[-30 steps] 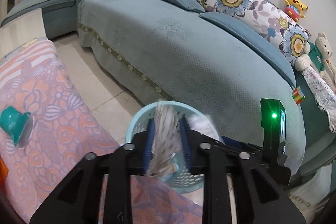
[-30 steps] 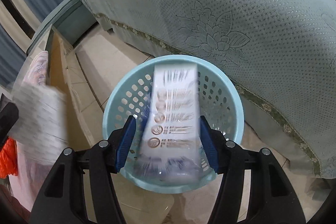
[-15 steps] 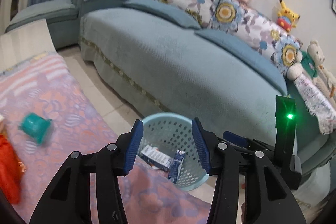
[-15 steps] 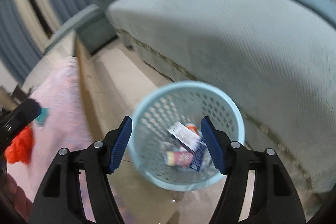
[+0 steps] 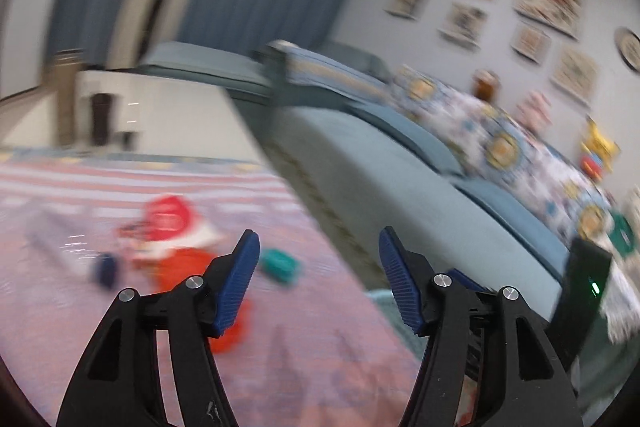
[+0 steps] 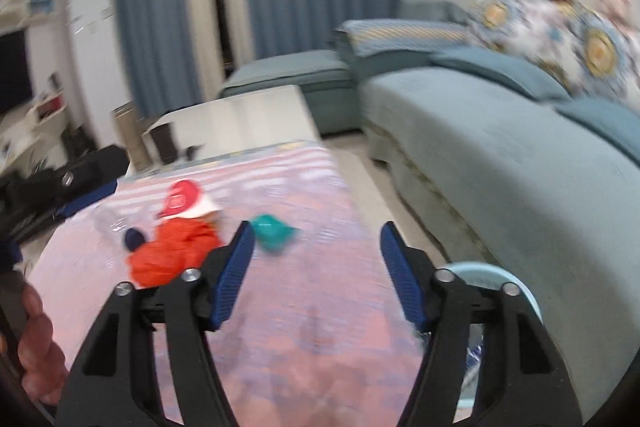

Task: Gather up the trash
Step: 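Move both tools back over the table toward the red bag and bottle, then grasp the plastic bottle with the left tool while the right grasps the red bag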

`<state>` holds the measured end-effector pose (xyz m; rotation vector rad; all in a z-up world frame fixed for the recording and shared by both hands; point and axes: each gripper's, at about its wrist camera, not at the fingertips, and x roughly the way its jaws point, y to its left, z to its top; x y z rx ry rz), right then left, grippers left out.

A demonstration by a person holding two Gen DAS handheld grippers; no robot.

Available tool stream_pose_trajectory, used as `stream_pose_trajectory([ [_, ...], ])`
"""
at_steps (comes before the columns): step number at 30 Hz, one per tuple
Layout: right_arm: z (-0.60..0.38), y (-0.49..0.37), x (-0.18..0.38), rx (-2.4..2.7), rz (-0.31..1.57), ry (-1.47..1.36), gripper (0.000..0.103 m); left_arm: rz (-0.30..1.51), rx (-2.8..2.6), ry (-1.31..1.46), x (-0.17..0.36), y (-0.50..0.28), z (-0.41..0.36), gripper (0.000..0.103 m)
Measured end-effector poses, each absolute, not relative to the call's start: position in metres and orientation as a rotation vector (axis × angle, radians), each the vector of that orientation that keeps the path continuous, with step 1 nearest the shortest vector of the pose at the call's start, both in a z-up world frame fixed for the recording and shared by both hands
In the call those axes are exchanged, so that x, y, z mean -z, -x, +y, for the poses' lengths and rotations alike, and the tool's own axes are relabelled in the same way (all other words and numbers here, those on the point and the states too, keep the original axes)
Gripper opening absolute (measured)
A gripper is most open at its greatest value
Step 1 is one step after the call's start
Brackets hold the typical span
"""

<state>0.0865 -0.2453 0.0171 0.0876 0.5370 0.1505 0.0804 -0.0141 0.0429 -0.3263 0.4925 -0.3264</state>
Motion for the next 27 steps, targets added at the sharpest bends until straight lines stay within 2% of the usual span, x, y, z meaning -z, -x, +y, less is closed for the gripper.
stream_pose_trajectory([
  [1,-0.225,-0.09,-0.016,-0.174,0.537,-0.054,0.05,0.482,0.253,0.359,-0.039,-0.079,0.008,0.07],
  [2,-0.211,-0.093,-0.015,-0.175,0.538,-0.037,0.048,0.472,0.189,0.385,-0.035,-0.078,0.024,0.079],
  [5,-0.179,-0.105,-0.003,-0.24,0.574,-0.051,0.049,0.474,0.053,0.476,-0.015,-0.079,0.078,0.08],
  [9,-0.142,-0.123,0.024,-0.327,0.639,-0.063,0.06,0.543,-0.111,0.543,0.012,-0.096,0.129,0.08],
  [10,-0.135,-0.126,0.028,-0.332,0.647,-0.064,0.069,0.557,-0.138,0.563,0.018,-0.104,0.141,0.081],
  [11,-0.127,-0.13,0.032,-0.339,0.649,-0.065,0.073,0.567,-0.152,0.571,0.021,-0.108,0.149,0.081],
  [14,-0.11,-0.139,0.043,-0.349,0.668,-0.049,0.077,0.612,-0.195,0.613,0.034,-0.132,0.167,0.087],
  [22,-0.094,-0.158,0.062,-0.311,0.752,-0.019,0.077,0.74,-0.331,0.615,0.065,-0.184,0.165,0.087],
  [24,-0.091,-0.163,0.067,-0.32,0.792,-0.007,0.077,0.776,-0.351,0.588,0.073,-0.196,0.161,0.083],
  [25,-0.091,-0.165,0.069,-0.319,0.804,-0.006,0.076,0.798,-0.361,0.575,0.077,-0.2,0.16,0.076],
  [27,-0.091,-0.167,0.072,-0.332,0.824,-0.016,0.062,0.785,-0.335,0.563,0.078,-0.198,0.159,0.07],
])
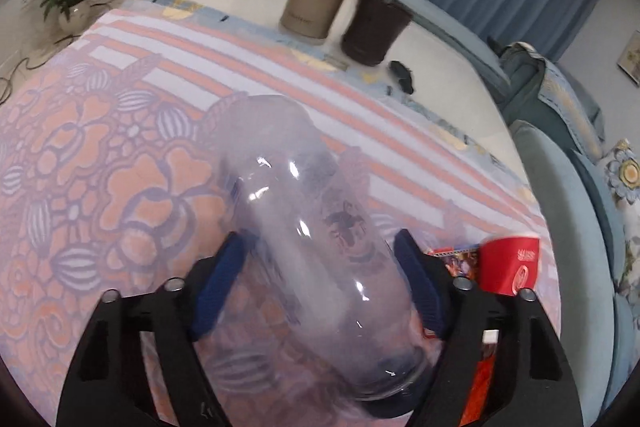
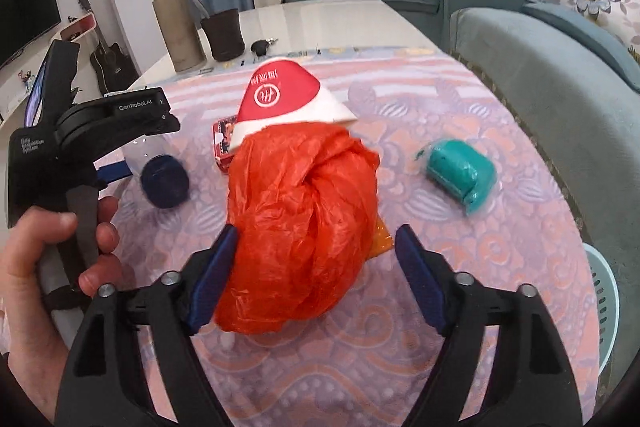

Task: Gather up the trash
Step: 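Grasp the plastic bottle with the left tool while the right grasps the red bag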

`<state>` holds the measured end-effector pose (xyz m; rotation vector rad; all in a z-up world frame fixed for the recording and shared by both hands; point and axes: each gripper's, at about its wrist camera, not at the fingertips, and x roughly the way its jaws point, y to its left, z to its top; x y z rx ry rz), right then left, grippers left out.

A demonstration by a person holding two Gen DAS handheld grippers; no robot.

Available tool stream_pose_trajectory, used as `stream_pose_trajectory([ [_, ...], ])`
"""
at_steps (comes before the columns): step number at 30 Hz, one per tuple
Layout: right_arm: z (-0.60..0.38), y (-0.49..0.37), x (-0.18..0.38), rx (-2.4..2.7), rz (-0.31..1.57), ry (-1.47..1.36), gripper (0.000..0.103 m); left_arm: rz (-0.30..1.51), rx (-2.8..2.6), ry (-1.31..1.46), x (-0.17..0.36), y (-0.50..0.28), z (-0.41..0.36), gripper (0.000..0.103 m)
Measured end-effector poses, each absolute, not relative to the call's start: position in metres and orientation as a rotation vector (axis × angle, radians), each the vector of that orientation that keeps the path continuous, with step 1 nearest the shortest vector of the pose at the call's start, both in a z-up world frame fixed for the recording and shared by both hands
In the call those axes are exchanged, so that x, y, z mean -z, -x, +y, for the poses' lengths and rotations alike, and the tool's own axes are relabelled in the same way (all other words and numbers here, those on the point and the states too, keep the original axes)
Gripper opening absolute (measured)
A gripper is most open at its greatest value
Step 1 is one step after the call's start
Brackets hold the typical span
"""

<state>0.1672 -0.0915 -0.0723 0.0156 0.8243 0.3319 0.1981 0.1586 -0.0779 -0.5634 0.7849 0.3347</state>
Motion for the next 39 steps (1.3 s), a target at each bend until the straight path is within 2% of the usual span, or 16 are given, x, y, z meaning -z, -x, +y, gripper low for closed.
stream_pose_trajectory([
  [1,-0.092,-0.167,0.073,-0.338,0.83,-0.021,0.048,0.783,-0.324,0.558,0.079,-0.196,0.158,0.065],
  [5,-0.094,-0.162,0.072,-0.35,0.818,-0.031,0.034,0.778,-0.235,0.545,0.079,-0.183,0.157,0.054],
  [10,-0.105,-0.149,0.064,-0.367,0.796,-0.064,0.029,0.791,-0.143,0.524,0.077,-0.162,0.15,0.054],
  [21,-0.152,-0.085,0.045,-0.384,0.832,-0.056,0.029,0.836,0.14,0.406,0.053,-0.086,0.102,0.054],
  [24,-0.157,-0.075,0.05,-0.37,0.863,-0.05,0.04,0.861,0.181,0.353,0.057,-0.072,0.085,0.054],
  [28,-0.17,-0.071,0.054,-0.347,0.879,-0.088,0.066,0.882,0.198,0.286,0.063,-0.066,0.071,0.054],
  [34,-0.176,-0.082,0.04,-0.336,0.839,-0.112,0.068,0.896,0.21,0.249,0.071,-0.066,0.06,0.054],
  [39,-0.157,-0.098,0.066,-0.322,0.903,-0.081,0.069,0.901,0.224,0.239,0.076,-0.068,0.052,0.054],
])
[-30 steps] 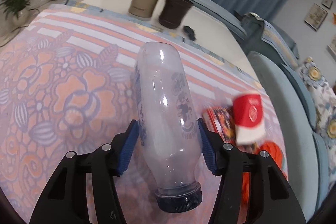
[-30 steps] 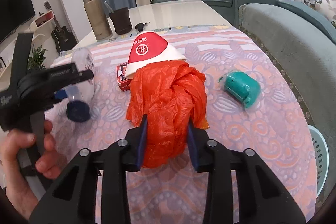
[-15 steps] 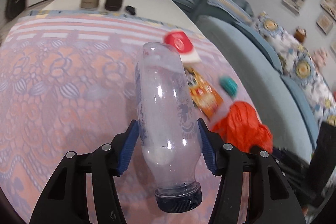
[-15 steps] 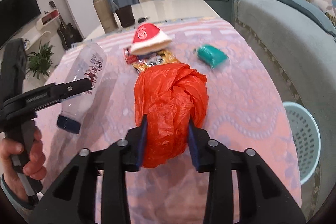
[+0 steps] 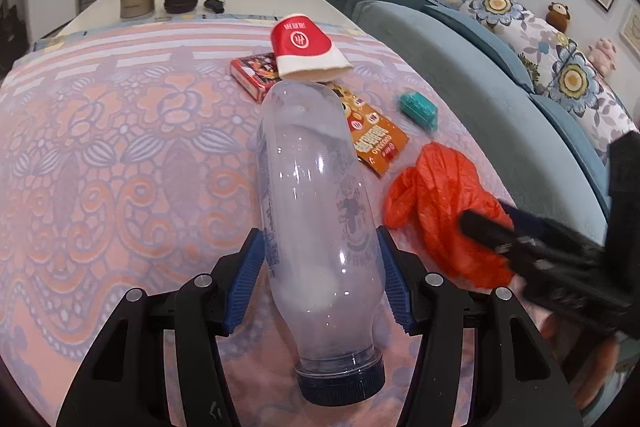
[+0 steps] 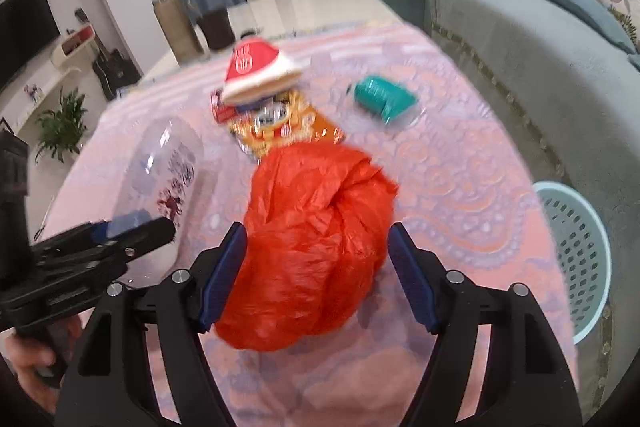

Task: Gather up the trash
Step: 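Grasp the plastic bottle with the left tool while the right grasps the red bag, then carry bottle and red bag over the blue basket and open both tools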

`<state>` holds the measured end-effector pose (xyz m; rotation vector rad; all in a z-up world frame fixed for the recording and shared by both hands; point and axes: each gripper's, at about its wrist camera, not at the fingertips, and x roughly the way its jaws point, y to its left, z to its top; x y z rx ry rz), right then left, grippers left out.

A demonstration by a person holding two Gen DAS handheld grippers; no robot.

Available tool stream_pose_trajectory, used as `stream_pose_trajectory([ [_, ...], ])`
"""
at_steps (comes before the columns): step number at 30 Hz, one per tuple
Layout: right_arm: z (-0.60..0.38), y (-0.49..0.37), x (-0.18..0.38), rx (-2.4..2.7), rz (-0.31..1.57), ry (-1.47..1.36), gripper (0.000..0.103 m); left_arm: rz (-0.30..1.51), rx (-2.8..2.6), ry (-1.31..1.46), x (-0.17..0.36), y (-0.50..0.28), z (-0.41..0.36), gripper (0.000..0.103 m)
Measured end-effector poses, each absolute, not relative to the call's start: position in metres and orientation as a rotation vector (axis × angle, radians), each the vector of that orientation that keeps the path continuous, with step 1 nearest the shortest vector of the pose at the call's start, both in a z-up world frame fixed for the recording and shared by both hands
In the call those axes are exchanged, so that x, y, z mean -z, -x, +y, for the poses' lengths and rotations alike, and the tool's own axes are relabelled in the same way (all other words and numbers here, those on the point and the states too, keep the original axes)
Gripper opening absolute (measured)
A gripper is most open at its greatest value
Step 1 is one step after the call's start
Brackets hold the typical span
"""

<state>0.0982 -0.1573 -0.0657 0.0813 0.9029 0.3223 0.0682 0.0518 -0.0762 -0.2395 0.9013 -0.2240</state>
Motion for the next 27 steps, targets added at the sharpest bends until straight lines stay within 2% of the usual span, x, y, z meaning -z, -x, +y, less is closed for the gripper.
stream_pose_trajectory([
  [5,-0.161,-0.097,0.072,-0.322,0.892,-0.078,0.035,0.896,0.246,0.226,0.076,-0.067,0.044,0.054],
  [10,-0.183,-0.085,0.049,-0.285,0.806,-0.107,0.032,0.82,0.341,0.24,0.06,-0.065,0.029,0.054],
  [19,-0.278,-0.076,0.009,-0.096,0.679,-0.199,0.032,0.7,0.505,0.126,0.012,-0.08,-0.05,0.054],
  [27,-0.366,-0.073,0.011,0.1,0.653,-0.264,0.032,0.691,0.626,0.094,-0.01,-0.108,-0.132,0.054],
])
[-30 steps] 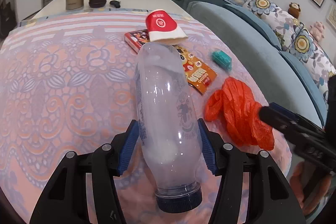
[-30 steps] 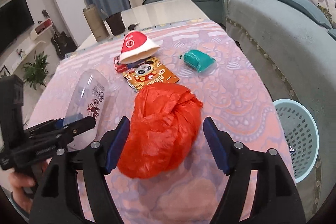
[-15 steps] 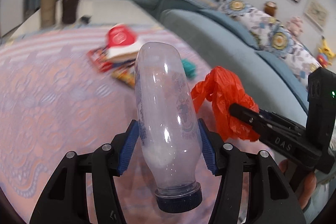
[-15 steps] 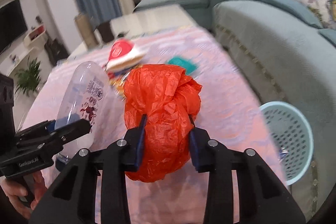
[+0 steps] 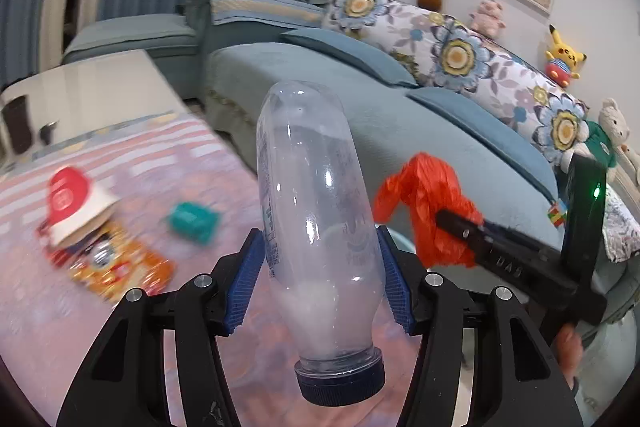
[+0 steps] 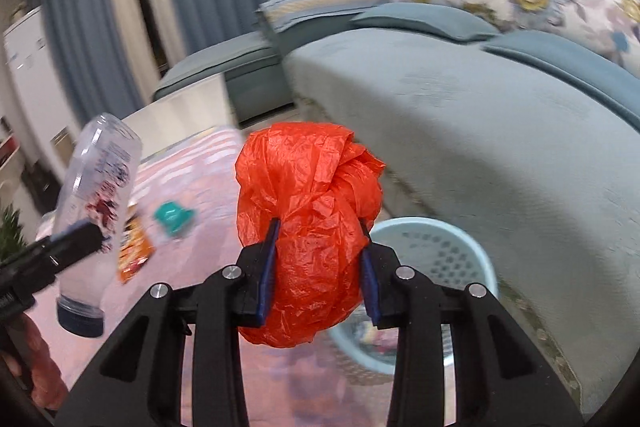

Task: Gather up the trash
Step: 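Carry bottle and red bag over the blue basket and open both tools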

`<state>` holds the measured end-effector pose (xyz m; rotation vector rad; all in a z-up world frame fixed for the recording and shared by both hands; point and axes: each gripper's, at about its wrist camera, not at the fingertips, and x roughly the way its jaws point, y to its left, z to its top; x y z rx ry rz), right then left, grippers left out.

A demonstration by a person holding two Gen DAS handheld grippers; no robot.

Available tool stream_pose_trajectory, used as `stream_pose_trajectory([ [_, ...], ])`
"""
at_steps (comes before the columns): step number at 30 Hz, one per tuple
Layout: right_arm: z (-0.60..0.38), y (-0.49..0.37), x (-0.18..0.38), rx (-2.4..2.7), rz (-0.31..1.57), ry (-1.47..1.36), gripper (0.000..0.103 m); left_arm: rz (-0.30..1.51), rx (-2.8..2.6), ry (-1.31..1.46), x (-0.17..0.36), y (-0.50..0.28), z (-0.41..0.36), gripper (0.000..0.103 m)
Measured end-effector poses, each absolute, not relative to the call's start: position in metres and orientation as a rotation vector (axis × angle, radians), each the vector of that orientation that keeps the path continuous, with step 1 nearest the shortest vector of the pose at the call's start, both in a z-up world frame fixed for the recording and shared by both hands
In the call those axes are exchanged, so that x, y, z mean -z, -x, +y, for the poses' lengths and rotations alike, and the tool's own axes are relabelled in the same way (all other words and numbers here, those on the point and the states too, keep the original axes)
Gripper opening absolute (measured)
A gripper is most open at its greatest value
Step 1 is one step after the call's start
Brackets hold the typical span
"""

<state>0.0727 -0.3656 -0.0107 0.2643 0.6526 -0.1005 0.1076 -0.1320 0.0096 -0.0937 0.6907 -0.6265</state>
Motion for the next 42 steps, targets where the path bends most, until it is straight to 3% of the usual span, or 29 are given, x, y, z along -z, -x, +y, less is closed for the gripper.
stream_pose_trajectory([
  [6,-0.421,-0.072,0.039,0.2,0.696,-0.346,0.032,0.742,0.742,0.154,-0.001,-0.14,-0.182,0.054],
  [14,-0.457,-0.088,0.101,0.287,0.859,-0.427,0.032,0.854,0.758,0.061,0.051,-0.161,-0.248,0.054],
  [23,-0.472,-0.102,0.15,0.321,0.977,-0.474,0.036,0.919,0.745,0.04,0.083,-0.177,-0.269,0.054],
  [27,-0.469,-0.106,0.153,0.325,0.976,-0.472,0.043,0.905,0.739,0.074,0.08,-0.18,-0.261,0.067],
  [42,-0.454,-0.094,0.115,0.301,0.883,-0.425,0.045,0.808,0.74,0.105,0.047,-0.16,-0.222,0.068],
])
